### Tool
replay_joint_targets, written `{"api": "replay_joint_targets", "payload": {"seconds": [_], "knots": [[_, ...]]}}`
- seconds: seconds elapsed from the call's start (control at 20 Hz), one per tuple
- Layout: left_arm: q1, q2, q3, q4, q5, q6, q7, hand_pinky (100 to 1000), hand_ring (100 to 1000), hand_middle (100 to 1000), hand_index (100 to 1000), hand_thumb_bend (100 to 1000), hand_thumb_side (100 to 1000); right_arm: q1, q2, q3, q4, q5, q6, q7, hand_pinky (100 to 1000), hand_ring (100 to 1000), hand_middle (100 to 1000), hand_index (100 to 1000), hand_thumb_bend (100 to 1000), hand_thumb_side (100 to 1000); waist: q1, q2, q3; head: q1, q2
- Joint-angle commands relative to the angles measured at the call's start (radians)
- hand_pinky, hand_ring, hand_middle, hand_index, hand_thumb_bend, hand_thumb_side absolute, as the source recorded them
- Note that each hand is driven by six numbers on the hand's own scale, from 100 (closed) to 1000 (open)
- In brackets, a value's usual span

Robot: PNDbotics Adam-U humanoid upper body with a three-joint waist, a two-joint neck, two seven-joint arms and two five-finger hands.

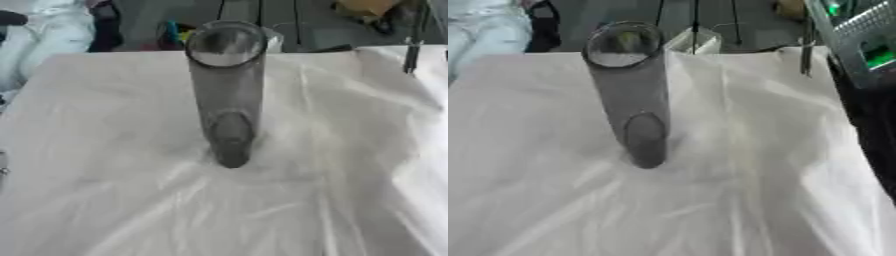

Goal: Arrange flowers into the vase.

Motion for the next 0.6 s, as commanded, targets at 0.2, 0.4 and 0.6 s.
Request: {"api": "replay_joint_targets", "payload": {"seconds": [0.2, 0.4, 0.6], "knots": [[-0.017, 0.029, -0.005, -0.013, 0.006, -0.002, -0.01, 631, 777, 778, 866, 100, 1000, -0.062, 0.031, -0.012, 0.014, -0.029, -0.023, -0.06, 100, 100, 100, 100, 100, 648, -0.016, -0.039, 0.013, -0.031, -0.014], [-0.021, 0.031, -0.008, -0.013, 0.007, -0.003, -0.012, 631, 778, 778, 866, 100, 1000, -0.092, 0.05, -0.022, 0.021, -0.042, -0.042, -0.095, 100, 100, 100, 100, 100, 646, -0.022, -0.034, 0.022, -0.048, -0.021], [-0.025, 0.033, -0.011, -0.013, 0.007, -0.004, -0.017, 631, 777, 778, 866, 100, 1000, -0.121, 0.065, -0.026, 0.026, -0.05, -0.061, -0.123, 100, 100, 100, 100, 100, 645, -0.026, -0.032, 0.029, -0.069, -0.033]]}}
